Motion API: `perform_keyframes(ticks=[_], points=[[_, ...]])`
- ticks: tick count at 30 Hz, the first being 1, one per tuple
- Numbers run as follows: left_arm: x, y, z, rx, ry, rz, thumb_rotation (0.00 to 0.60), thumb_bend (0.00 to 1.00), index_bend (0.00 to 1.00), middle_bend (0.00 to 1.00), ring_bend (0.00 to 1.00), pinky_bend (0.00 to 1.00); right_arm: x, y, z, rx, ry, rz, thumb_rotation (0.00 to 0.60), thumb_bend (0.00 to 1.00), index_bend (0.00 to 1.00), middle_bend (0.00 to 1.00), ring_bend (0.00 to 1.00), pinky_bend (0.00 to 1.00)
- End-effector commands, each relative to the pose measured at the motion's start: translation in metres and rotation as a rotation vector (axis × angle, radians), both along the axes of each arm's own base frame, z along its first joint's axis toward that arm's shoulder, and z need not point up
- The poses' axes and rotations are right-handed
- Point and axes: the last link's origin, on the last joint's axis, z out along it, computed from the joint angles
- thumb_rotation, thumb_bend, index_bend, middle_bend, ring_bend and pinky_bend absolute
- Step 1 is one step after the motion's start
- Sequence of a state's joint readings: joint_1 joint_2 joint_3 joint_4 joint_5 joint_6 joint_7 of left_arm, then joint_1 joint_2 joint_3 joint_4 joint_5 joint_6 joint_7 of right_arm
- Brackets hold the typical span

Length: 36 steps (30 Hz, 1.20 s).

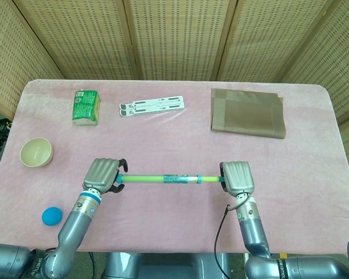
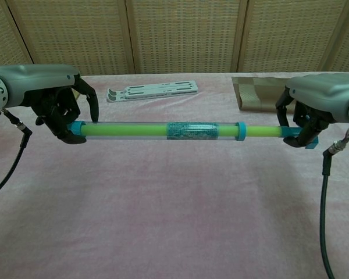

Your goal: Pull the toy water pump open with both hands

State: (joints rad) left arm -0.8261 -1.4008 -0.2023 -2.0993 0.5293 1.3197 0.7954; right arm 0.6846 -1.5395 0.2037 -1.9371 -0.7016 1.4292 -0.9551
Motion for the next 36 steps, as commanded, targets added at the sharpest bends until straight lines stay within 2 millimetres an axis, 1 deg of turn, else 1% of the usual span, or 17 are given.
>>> perform_keyframes(ticks=[1, 4, 8, 16, 25, 36], points=[[0.002, 0.0, -0.001, 0.003, -0.014, -0.002, 0.6, 0.33, 0.43, 0.83, 0.76, 0.69, -0.001, 0.0, 0.001, 0.002, -0.004, -0.002, 0.6, 0.64, 0.87, 0.97, 0.94, 0.63], [0.002, 0.0, -0.003, 0.001, -0.017, -0.005, 0.6, 0.36, 0.45, 0.83, 0.76, 0.69, -0.002, 0.0, 0.001, 0.003, -0.006, -0.005, 0.6, 0.64, 0.87, 0.97, 0.94, 0.63], [0.002, -0.001, -0.004, -0.003, -0.021, -0.008, 0.6, 0.4, 0.49, 0.83, 0.76, 0.69, -0.002, 0.001, 0.002, 0.004, -0.009, -0.001, 0.6, 0.64, 0.87, 0.97, 0.94, 0.63], [0.0, -0.002, -0.003, 0.003, -0.016, -0.011, 0.6, 0.41, 0.52, 0.83, 0.76, 0.69, -0.002, 0.0, 0.006, -0.003, -0.012, 0.0, 0.6, 0.64, 0.87, 0.97, 0.94, 0.63], [-0.016, -0.005, 0.006, 0.016, 0.009, 0.006, 0.6, 0.4, 0.52, 0.83, 0.76, 0.69, -0.012, -0.002, 0.011, -0.018, -0.004, -0.021, 0.6, 0.64, 0.87, 0.97, 0.94, 0.63], [-0.05, -0.01, 0.024, 0.048, 0.038, 0.045, 0.6, 0.41, 0.52, 0.83, 0.76, 0.69, -0.032, -0.005, 0.019, -0.044, 0.016, -0.053, 0.6, 0.64, 0.87, 0.97, 0.94, 0.63]])
